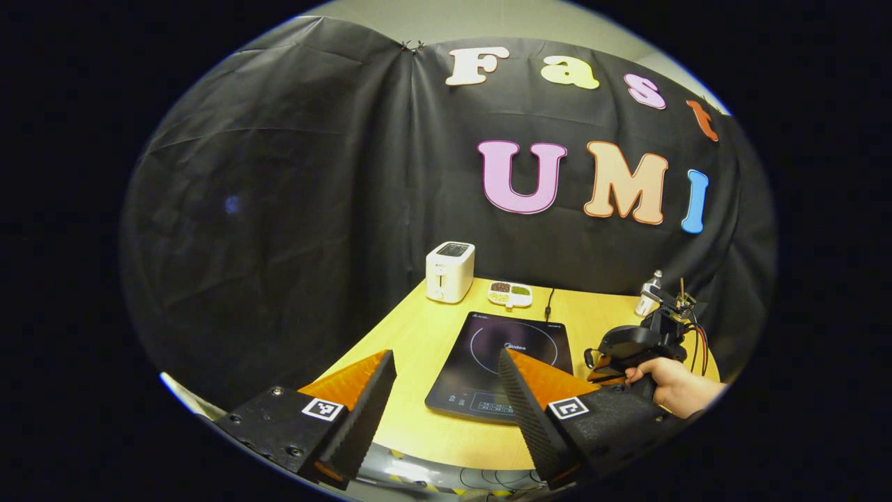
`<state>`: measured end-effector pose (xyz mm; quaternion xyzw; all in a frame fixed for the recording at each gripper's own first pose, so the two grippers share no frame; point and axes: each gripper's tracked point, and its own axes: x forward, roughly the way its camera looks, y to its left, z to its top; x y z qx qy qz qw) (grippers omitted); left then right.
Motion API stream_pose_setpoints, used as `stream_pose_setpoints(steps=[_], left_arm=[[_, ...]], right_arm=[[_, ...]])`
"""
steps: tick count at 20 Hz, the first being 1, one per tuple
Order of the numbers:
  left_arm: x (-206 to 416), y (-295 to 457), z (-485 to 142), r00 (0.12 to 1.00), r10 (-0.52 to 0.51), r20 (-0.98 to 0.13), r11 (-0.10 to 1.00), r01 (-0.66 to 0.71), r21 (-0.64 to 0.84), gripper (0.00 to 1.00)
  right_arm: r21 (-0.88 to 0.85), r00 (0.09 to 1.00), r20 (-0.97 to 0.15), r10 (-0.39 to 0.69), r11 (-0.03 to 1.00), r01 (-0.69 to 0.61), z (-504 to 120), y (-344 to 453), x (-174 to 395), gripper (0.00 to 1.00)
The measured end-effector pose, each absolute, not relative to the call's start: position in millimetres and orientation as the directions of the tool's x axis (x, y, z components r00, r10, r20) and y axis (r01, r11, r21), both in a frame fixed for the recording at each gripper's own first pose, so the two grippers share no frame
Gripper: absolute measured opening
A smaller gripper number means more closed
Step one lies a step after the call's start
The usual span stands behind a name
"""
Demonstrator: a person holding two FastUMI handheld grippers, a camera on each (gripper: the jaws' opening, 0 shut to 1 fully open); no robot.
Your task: First push the handle of the pot to place it horizontally, then grasp the pot with both hands and set it on the induction cooktop.
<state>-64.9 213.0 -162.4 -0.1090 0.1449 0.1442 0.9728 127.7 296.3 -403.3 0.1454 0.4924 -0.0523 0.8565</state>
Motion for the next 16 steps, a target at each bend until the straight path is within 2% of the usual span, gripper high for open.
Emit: stream_pose_setpoints(steps=[5, 8, 9, 11, 13, 14, 15, 16], left_arm=[[-62.0, 214.7, -166.7, 0.913, 0.244, -0.327, 0.934, -0.312, -0.175, 0.92], [-57.6, 210.0, -166.1, 0.919, 0.223, -0.324, 0.942, -0.289, -0.171, 0.92], [-53.2, 206.5, -165.0, 0.923, 0.211, -0.322, 0.945, -0.276, -0.173, 0.92], [-46.2, 198.7, -164.4, 0.930, 0.182, -0.319, 0.952, -0.248, -0.179, 0.91], [-38.0, 190.0, -163.6, 0.936, 0.151, -0.318, 0.957, -0.219, -0.189, 0.92], [-34.5, 184.3, -162.0, 0.940, 0.130, -0.315, 0.959, -0.200, -0.199, 0.92], [-30.1, 176.9, -162.1, 0.944, 0.105, -0.313, 0.961, -0.177, -0.211, 0.92], [-25.9, 169.4, -161.7, 0.946, 0.079, -0.313, 0.963, -0.154, -0.223, 0.92]], right_arm=[[0.192, 0.519, -0.852, 0.067, 0.963, 0.191, -396.1, 294.6, 125.6, 0.12], [0.190, 0.562, -0.823, 0.083, 0.973, 0.134, -377.9, 289.1, 121.3, 0.13], [0.201, 0.562, -0.821, 0.098, 0.972, 0.124, -372.0, 286.7, 116.3, 0.09], [0.242, 0.574, -0.805, 0.147, 0.966, 0.092, -357.9, 285.6, 110.0, 0.29], [0.282, 0.566, -0.800, 0.200, 0.958, 0.060, -347.7, 283.0, 101.5, 0.22], [0.304, 0.561, -0.796, 0.229, 0.952, 0.042, -342.8, 281.3, 96.0, 0.24], [0.313, 0.559, -0.792, 0.245, 0.949, 0.028, -338.4, 276.7, 93.6, 0.32], [0.325, 0.562, -0.785, 0.262, 0.945, 0.014, -332.5, 271.1, 89.4, 0.49]])
